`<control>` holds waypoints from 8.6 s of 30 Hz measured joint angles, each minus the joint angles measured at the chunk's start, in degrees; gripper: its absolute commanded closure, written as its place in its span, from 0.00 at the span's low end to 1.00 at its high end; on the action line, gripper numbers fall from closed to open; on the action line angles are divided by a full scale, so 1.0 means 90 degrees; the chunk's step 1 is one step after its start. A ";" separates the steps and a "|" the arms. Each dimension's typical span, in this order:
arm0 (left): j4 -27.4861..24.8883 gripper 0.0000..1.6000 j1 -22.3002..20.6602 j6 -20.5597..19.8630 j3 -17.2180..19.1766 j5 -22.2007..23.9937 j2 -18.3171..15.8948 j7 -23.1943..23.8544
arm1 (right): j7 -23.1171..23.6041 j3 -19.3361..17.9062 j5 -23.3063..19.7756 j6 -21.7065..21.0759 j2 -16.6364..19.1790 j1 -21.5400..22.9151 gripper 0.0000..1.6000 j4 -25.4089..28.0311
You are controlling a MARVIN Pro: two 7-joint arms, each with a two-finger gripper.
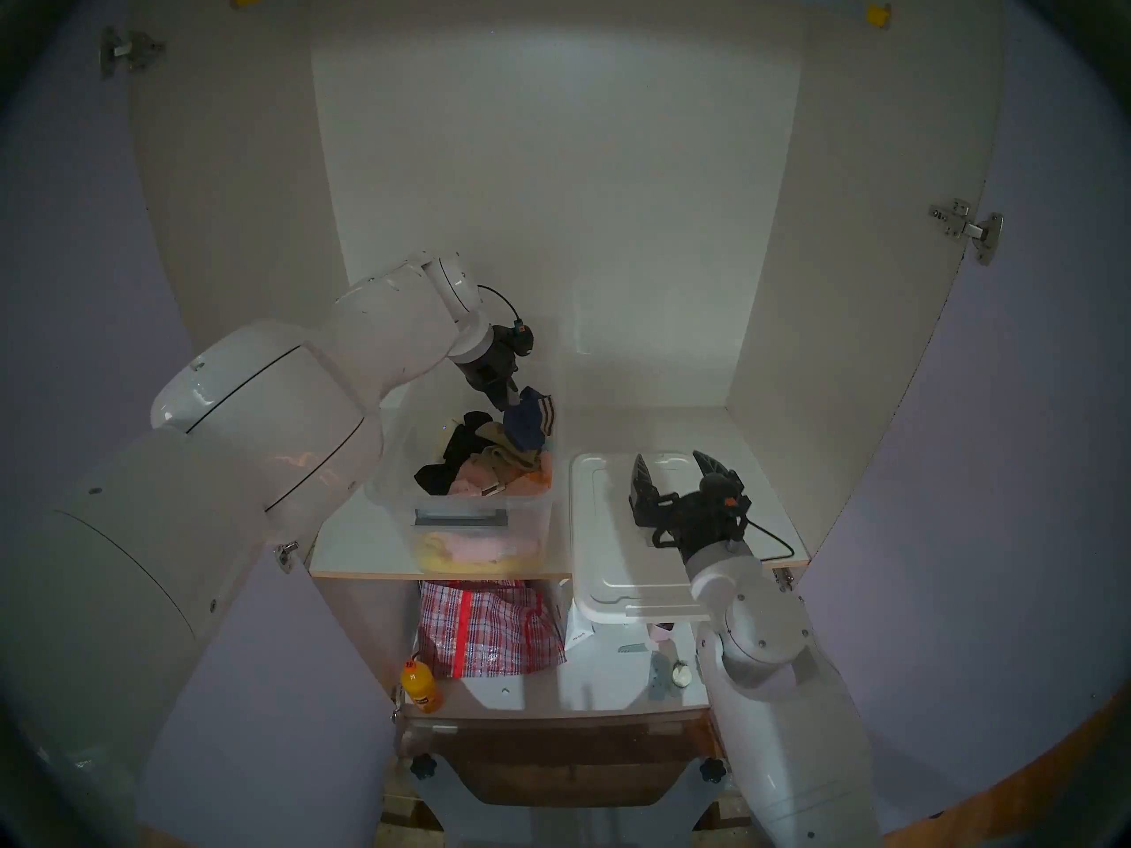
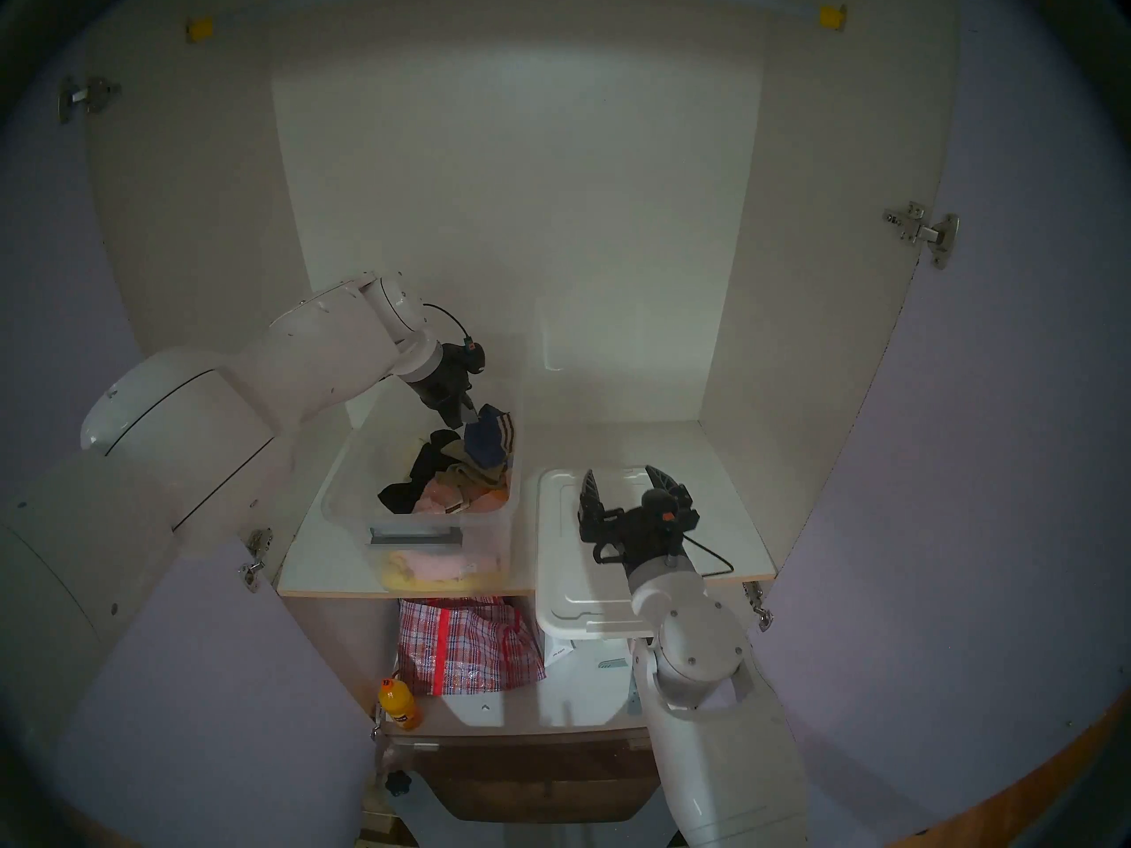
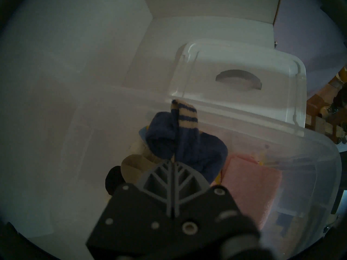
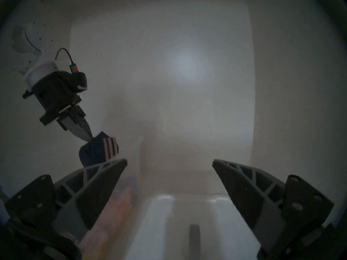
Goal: Take socks out of the storage bin, place them on top of the cabinet, and put the lid back on the bin
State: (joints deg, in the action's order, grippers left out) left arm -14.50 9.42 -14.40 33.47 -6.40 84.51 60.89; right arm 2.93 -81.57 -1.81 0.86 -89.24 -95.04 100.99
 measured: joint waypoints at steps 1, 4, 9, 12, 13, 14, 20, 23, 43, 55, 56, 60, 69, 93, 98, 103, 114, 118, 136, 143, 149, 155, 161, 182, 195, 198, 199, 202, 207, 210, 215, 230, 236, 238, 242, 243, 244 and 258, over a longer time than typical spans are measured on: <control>-0.0042 1.00 -0.0020 0.0008 0.0011 0.0006 -0.0005 0.0017 | 0.0022 0.0045 0.0000 -0.0020 -0.0011 0.0071 0.00 -0.0016; -0.0125 1.00 -0.0055 0.0027 0.0040 0.0018 -0.0025 0.0035 | 0.0067 0.0128 -0.0011 -0.0075 -0.0029 0.0134 0.00 -0.0117; -0.0325 1.00 -0.0149 0.0055 0.0124 0.0050 -0.0133 0.0054 | 0.0168 0.0285 -0.0028 -0.0176 -0.0032 0.0193 0.00 -0.0330; -0.0431 1.00 -0.0182 0.0072 0.0158 0.0062 -0.0197 0.0080 | 0.0219 0.0354 -0.0033 -0.0212 -0.0036 0.0220 0.00 -0.0407; -0.0475 1.00 -0.0187 0.0076 0.0172 0.0067 -0.0214 0.0096 | 0.0237 0.0375 -0.0036 -0.0226 -0.0040 0.0232 0.00 -0.0433; -0.0515 1.00 -0.0188 0.0080 0.0181 0.0073 -0.0229 0.0112 | 0.0253 0.0396 -0.0040 -0.0237 -0.0045 0.0248 0.00 -0.0459; -0.0761 1.00 -0.0152 0.0082 0.0208 0.0101 -0.0334 0.0229 | 0.0342 0.0532 -0.0062 -0.0305 -0.0107 0.0435 0.00 -0.0597; -0.0882 1.00 -0.0125 0.0079 0.0215 0.0108 -0.0378 0.0289 | 0.0379 0.0593 -0.0076 -0.0324 -0.0125 0.0552 0.00 -0.0637; -0.1740 1.00 0.0208 0.0036 0.0240 0.0184 -0.0816 0.0644 | 0.0495 0.0802 -0.0138 -0.0535 -0.0235 0.1032 0.00 -0.0995; -0.2704 1.00 0.0420 0.0010 0.0267 0.0263 -0.1023 0.0811 | 0.0469 0.0964 -0.0153 -0.0716 -0.0377 0.1643 0.00 -0.1503; -0.2782 1.00 0.0435 0.0004 0.0269 0.0267 -0.1046 0.0819 | 0.0463 0.0964 -0.0153 -0.0730 -0.0387 0.1685 0.00 -0.1559; -0.3133 1.00 0.0516 -0.0045 0.0275 0.0280 -0.1201 0.0855 | 0.0415 0.0960 -0.0152 -0.0787 -0.0437 0.1838 0.00 -0.1811; -0.3991 1.00 0.0731 -0.0173 0.0307 0.0334 -0.1675 0.0938 | 0.0258 0.0861 -0.0157 -0.0871 -0.0529 0.2165 0.00 -0.2249; -0.8742 1.00 0.2515 -0.1064 0.0814 0.0713 -0.4238 0.0720 | 0.0066 0.0935 -0.0375 -0.0924 -0.1072 0.3292 1.00 -0.3562; -0.9672 1.00 0.3044 -0.1541 0.1302 0.0794 -0.4757 0.0323 | 0.0011 0.0835 -0.0443 -0.0870 -0.1150 0.3601 1.00 -0.3970; -1.0719 1.00 0.3616 -0.2679 0.1933 0.0853 -0.5039 -0.0784 | -0.0052 0.0661 -0.0529 -0.0731 -0.1197 0.3885 1.00 -0.4387; -1.1629 1.00 0.4809 -0.4411 0.2841 0.0431 -0.4171 -0.3139 | 0.0073 0.0384 -0.0725 0.0021 -0.1210 0.4088 0.69 -0.5009; -1.1484 1.00 0.5265 -0.4263 0.2824 0.0398 -0.4086 -0.3905 | 0.0183 0.0299 -0.0817 0.0204 -0.1192 0.4063 1.00 -0.4988; -1.0724 1.00 0.5476 -0.3391 0.2898 0.0412 -0.3967 -0.4306 | -0.0632 0.0020 -0.0834 0.0270 -0.1129 0.3623 1.00 -0.4101; -1.0575 1.00 0.5465 -0.3043 0.2924 0.0380 -0.3810 -0.4506 | -0.0457 -0.0066 -0.0879 0.0258 -0.0998 0.3599 1.00 -0.3966; -1.0470 1.00 0.5418 -0.2875 0.2914 0.0353 -0.3694 -0.4646 | -0.1679 -0.0430 -0.0549 0.0458 -0.1112 0.3885 1.00 -0.4532; -1.0470 1.00 0.5403 -0.2847 0.2904 0.0353 -0.3646 -0.4703 | -0.3083 -0.0826 -0.0492 0.0659 -0.1205 0.4690 1.00 -0.5602; -1.0512 1.00 0.5442 -0.2848 0.2914 0.0366 -0.3656 -0.4728 | -0.4124 -0.0955 -0.0429 0.0936 -0.1205 0.5310 1.00 -0.6565; -1.0713 1.00 0.5574 -0.2857 0.2912 0.0466 -0.3655 -0.4780 | -0.7382 -0.1919 -0.0644 0.3534 -0.1302 0.6179 1.00 -0.7627; -1.0632 1.00 0.5515 -0.2858 0.2808 0.0520 -0.3642 -0.4704 | -0.6552 -0.2873 -0.2075 0.2839 -0.0950 0.6217 0.64 -0.7337; -1.0614 1.00 0.5512 -0.2859 0.2785 0.0525 -0.3641 -0.4682 | -0.6447 -0.2933 -0.2246 0.2331 -0.0882 0.6248 0.69 -0.7347; -1.0599 1.00 0.5507 -0.2862 0.2769 0.0526 -0.3641 -0.4670 | -0.6388 -0.3018 -0.2416 0.2020 -0.0852 0.6337 0.84 -0.7459; -1.0577 1.00 0.5494 -0.2870 0.2740 0.0530 -0.3641 -0.4641 | -0.6326 -0.3299 -0.2941 0.1392 -0.0832 0.6514 0.83 -0.7481; -1.0548 1.00 0.5487 -0.2920 0.2704 0.0536 -0.3642 -0.4597 | -0.6386 -0.3621 -0.3899 0.0301 -0.0600 0.6854 0.97 -0.7676; -1.0535 1.00 0.5490 -0.2963 0.2690 0.0544 -0.3638 -0.4586 | -0.6338 -0.3342 -0.4006 -0.0335 -0.0317 0.6944 0.97 -0.8077; -1.0530 1.00 0.5492 -0.3029 0.2665 0.0551 -0.3631 -0.4579 | -0.5631 -0.3051 -0.3984 -0.1227 -0.0044 0.7016 1.00 -0.8990; -1.0532 1.00 0.5498 -0.3110 0.2624 0.0555 -0.3630 -0.4576 | -0.4783 -0.3050 -0.3947 -0.1146 0.0132 0.7199 0.90 -1.0038; -1.0510 1.00 0.5498 -0.3115 0.2623 0.0565 -0.3631 -0.4575 | -0.4642 -0.3299 -0.4004 -0.1093 0.0243 0.7259 0.00 -1.0055; -1.0495 1.00 0.5494 -0.3114 0.2621 0.0569 -0.3629 -0.4574 | -0.4609 -0.3353 -0.4024 -0.1046 0.0253 0.7277 0.00 -1.0073; -1.0461 1.00 0.5482 -0.3109 0.2614 0.0580 -0.3621 -0.4567 | -0.4589 -0.3385 -0.4037 -0.0961 0.0269 0.7315 0.00 -1.0114; -1.0447 1.00 0.5478 -0.3106 0.2610 0.0581 -0.3619 -0.4565 | -0.4579 -0.3315 -0.4003 -0.0941 0.0271 0.7320 0.00 -1.0121; -1.0434 1.00 0.5471 -0.3103 0.2602 0.0582 -0.3616 -0.4562 | -0.4545 -0.3215 -0.3974 -0.0924 0.0273 0.7324 0.00 -1.0131; -1.0368 1.00 0.5473 -0.3035 0.2603 0.0620 -0.3606 -0.4586 | -0.2804 -0.2307 -0.3602 -0.0931 0.0237 0.7242 0.00 -1.0111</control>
State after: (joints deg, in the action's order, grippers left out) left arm -107.82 58.67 -41.71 56.90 -0.82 52.06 19.62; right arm -22.30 -102.33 -34.23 -7.52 -87.10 -29.86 9.99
